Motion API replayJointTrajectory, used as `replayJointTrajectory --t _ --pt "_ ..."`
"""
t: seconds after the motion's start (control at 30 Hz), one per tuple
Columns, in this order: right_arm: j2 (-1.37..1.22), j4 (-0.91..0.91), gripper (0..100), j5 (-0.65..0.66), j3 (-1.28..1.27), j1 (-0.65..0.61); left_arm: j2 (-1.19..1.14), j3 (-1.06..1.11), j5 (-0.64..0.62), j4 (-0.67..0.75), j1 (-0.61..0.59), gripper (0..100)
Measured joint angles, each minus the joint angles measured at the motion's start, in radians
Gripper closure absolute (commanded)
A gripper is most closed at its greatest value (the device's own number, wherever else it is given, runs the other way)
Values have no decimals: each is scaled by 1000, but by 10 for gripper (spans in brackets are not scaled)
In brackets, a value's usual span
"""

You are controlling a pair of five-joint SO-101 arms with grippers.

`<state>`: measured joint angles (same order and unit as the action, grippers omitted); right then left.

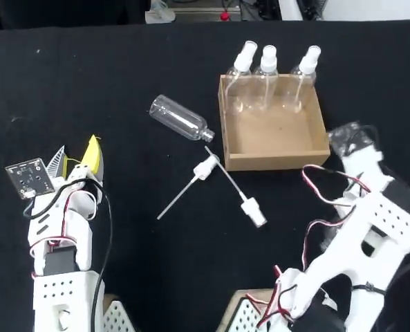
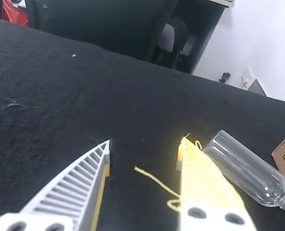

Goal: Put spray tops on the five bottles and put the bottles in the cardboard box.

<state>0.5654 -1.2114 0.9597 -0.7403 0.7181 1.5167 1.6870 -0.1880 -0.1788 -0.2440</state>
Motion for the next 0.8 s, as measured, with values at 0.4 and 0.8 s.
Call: replayJointTrajectory --t 0.4,0.8 --pt "0 -238 961 38 54 169 0 0 0 0 0 777" --pt "0 -253 961 333 -86 308 0 0 0 0 0 777"
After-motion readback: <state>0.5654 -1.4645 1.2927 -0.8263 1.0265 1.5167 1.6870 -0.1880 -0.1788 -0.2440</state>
